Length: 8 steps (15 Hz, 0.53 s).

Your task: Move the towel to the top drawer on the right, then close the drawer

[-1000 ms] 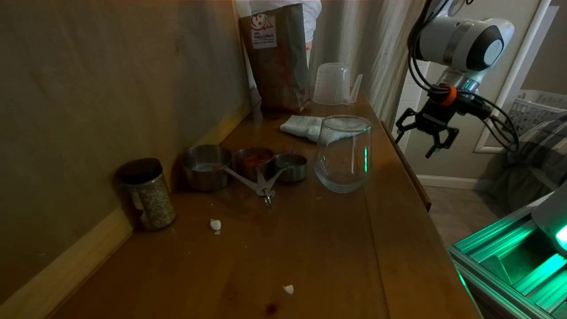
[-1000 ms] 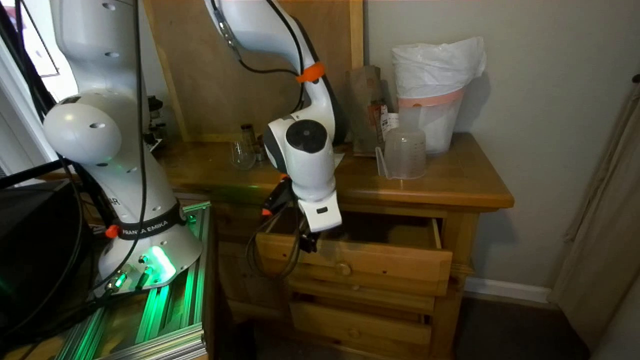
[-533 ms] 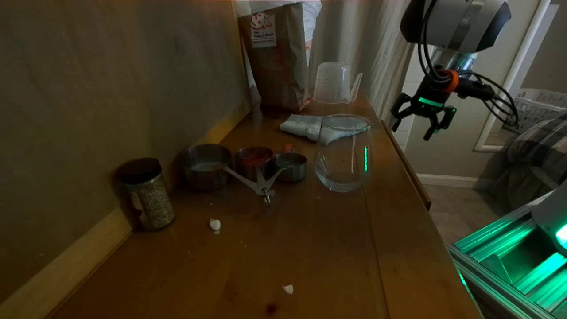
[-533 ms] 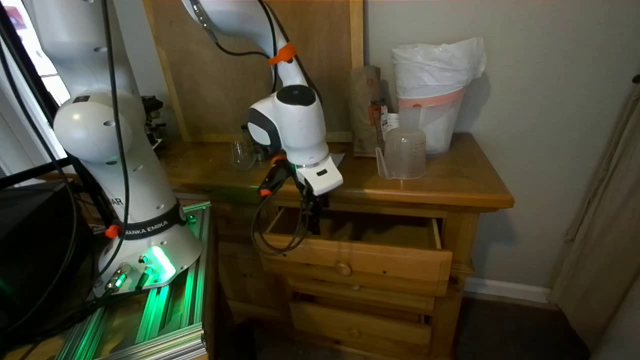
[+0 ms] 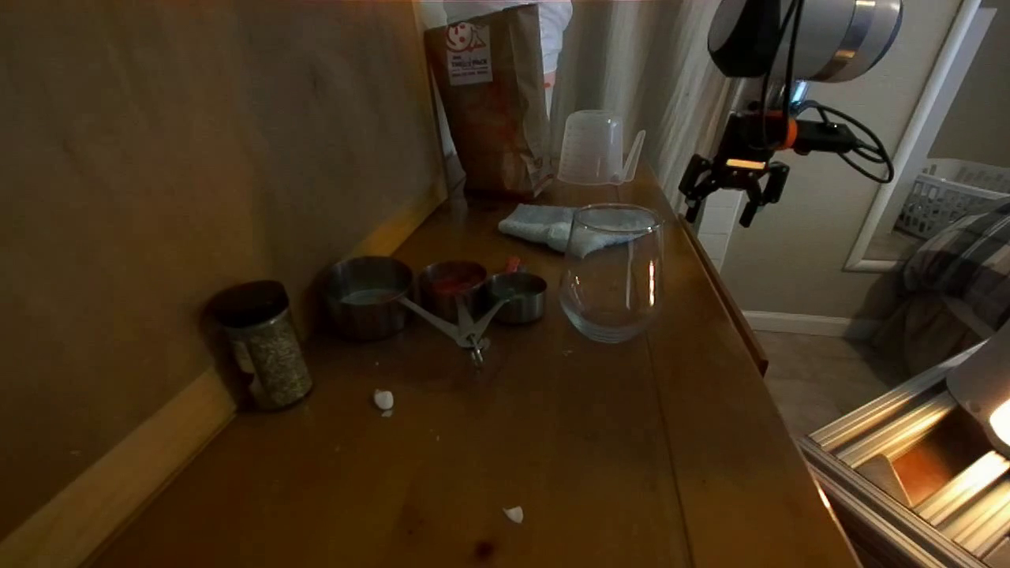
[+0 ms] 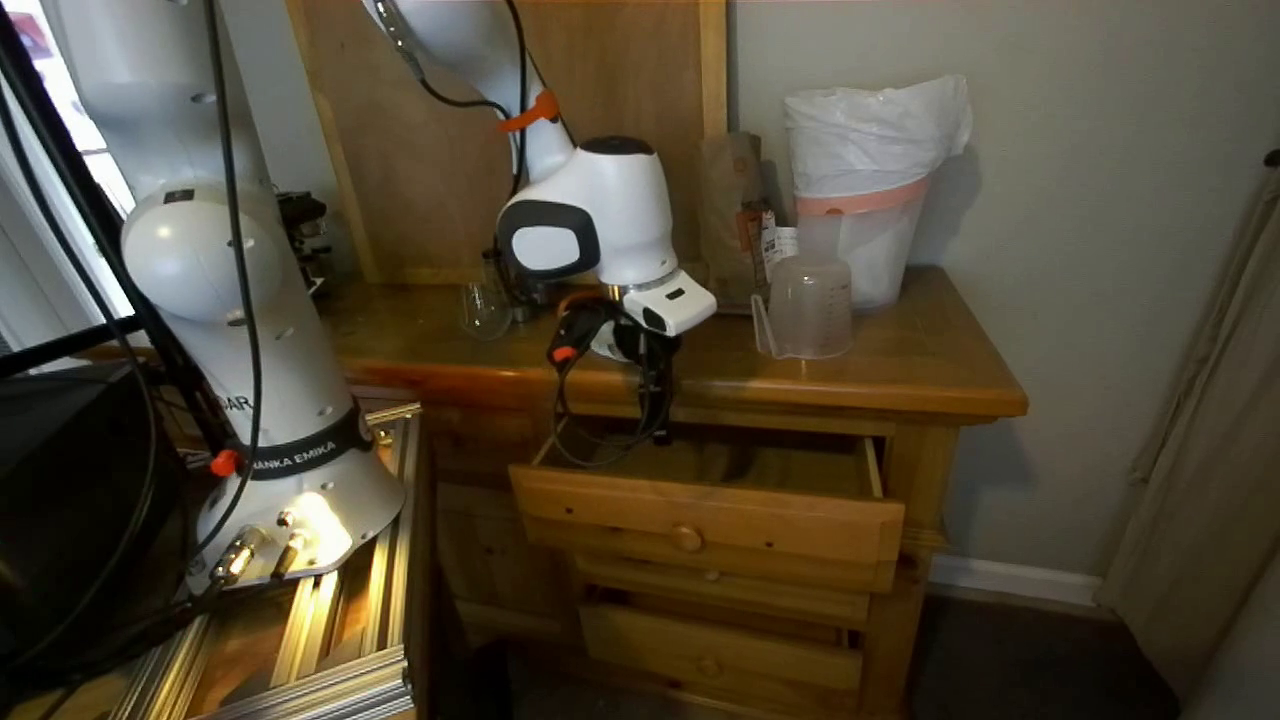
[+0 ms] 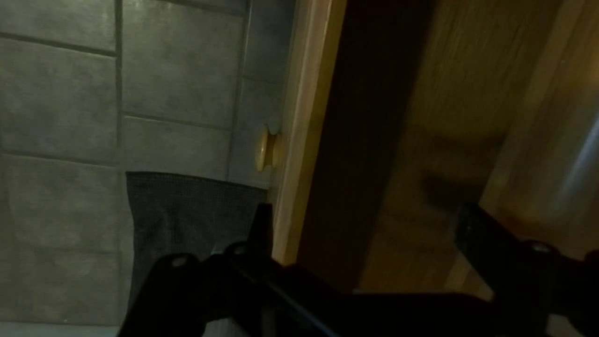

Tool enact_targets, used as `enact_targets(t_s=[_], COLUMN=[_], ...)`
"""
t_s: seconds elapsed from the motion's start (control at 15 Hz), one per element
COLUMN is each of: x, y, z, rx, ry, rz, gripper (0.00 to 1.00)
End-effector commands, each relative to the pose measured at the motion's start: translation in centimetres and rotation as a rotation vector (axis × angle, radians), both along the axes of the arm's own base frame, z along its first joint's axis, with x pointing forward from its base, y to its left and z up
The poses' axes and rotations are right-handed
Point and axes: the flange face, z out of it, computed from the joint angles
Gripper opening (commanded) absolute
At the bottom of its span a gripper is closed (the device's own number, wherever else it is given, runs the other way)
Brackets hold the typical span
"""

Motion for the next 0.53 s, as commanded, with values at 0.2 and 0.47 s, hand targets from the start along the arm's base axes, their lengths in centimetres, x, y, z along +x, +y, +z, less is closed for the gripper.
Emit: enact_targets(t_s=[0.2, 0.47], x=[0.0, -0.4], y=[-0.8, -0.1], z=[4.4, 4.9], rx=[-0.076, -0.082], ry=[0.059, 0.100], rz=[0.122, 0.185], gripper=[1.00, 1.00])
